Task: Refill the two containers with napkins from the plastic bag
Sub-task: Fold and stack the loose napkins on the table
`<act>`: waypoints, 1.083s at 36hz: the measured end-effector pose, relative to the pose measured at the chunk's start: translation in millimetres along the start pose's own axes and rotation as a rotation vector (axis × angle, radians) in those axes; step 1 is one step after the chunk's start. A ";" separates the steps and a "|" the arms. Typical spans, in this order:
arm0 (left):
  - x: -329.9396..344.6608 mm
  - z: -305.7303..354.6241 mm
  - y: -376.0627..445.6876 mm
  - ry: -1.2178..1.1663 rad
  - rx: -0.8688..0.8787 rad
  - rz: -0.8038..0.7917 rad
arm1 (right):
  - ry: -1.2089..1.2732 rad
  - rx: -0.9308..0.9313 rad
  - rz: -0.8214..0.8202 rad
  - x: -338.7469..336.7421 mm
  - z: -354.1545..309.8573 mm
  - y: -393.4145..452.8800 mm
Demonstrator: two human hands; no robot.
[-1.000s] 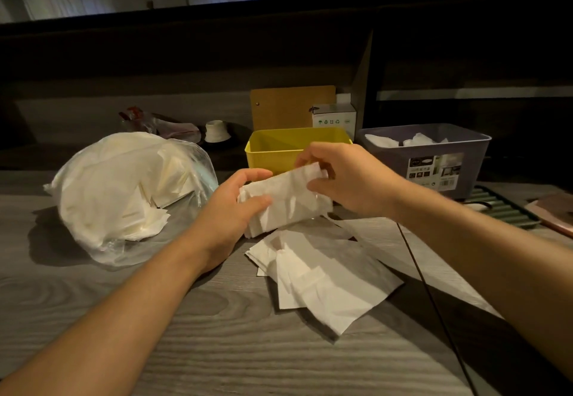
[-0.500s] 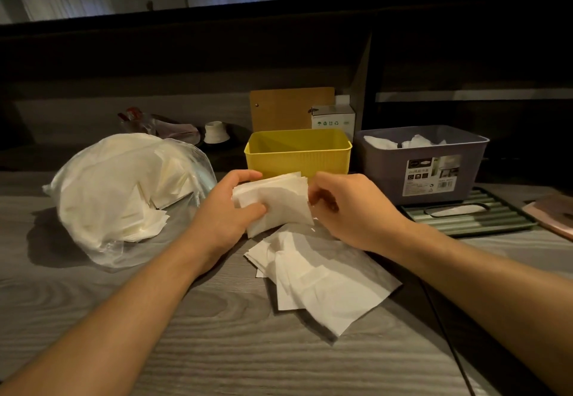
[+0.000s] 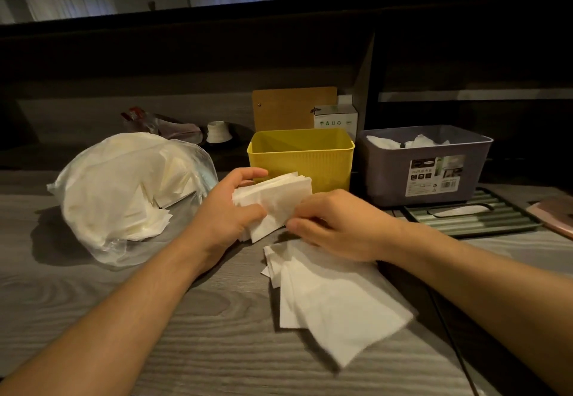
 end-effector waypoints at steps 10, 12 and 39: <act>11.7 9.9 -6.5 -0.032 -0.002 -0.109 | 0.311 0.343 0.437 -24.6 28.4 -11.4; 13.1 12.6 -7.6 -0.038 0.012 -0.124 | 0.433 0.351 0.401 -18.4 28.8 -10.8; 21.3 6.7 -5.2 0.106 0.014 -0.101 | 0.625 0.386 0.290 -8.2 26.5 -1.7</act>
Point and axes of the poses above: each hand's wrist, its own y-axis towards the middle knuckle, its own x-axis out of the palm, z = x × y, the point moved 8 cm from there along y, towards the middle knuckle
